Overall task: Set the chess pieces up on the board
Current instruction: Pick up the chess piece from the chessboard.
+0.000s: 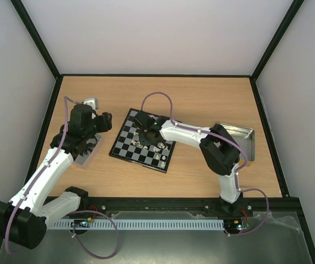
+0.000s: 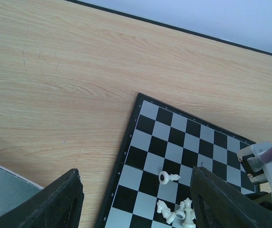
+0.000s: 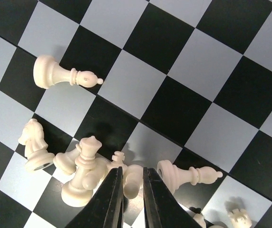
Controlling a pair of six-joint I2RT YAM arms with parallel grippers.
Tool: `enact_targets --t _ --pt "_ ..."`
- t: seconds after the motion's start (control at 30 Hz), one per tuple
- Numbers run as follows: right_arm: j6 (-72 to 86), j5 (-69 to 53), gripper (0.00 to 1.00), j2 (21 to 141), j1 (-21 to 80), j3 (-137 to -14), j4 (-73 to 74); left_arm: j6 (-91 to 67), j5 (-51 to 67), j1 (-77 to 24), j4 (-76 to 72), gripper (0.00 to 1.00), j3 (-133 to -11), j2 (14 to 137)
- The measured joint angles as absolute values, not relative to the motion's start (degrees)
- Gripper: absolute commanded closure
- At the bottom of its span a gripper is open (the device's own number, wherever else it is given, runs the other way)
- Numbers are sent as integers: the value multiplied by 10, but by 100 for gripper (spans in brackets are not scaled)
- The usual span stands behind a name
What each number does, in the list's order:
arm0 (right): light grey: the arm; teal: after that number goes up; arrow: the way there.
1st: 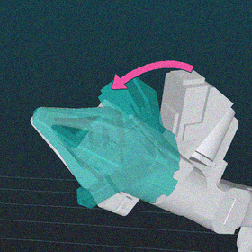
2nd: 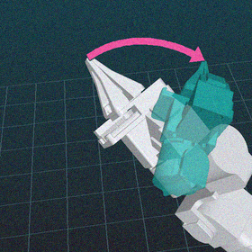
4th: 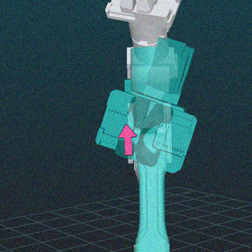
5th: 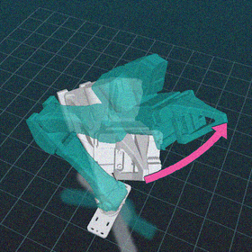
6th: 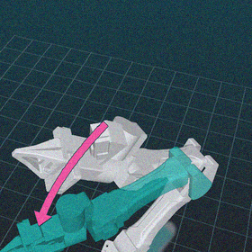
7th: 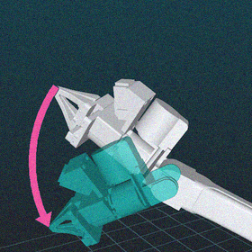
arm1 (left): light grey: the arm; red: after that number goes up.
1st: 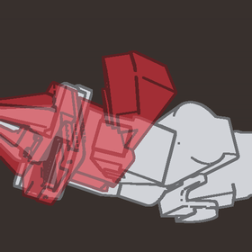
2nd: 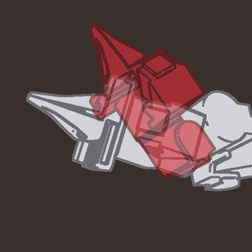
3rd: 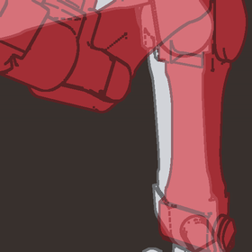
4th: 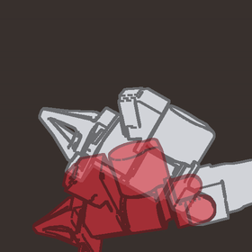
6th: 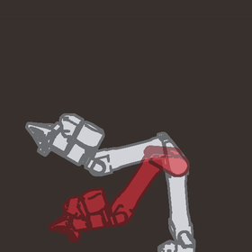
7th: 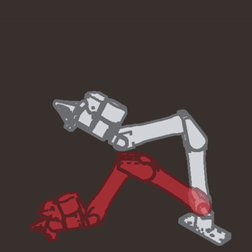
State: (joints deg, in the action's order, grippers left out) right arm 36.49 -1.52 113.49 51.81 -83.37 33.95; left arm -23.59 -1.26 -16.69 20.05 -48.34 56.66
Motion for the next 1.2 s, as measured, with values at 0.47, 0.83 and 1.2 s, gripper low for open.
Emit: enact_targets --t 0.47,0.83,1.2 --pt "365 -17 98 1152 518 -834 339 -236 -11 -167 201 36 -483 567" --pt "369 11 97 1120 518 -827 321 -236 -10 -167 201 36 -483 567" --pt "372 1 96 1063 527 -781 322 -236 -8 -167 200 36 -483 567"
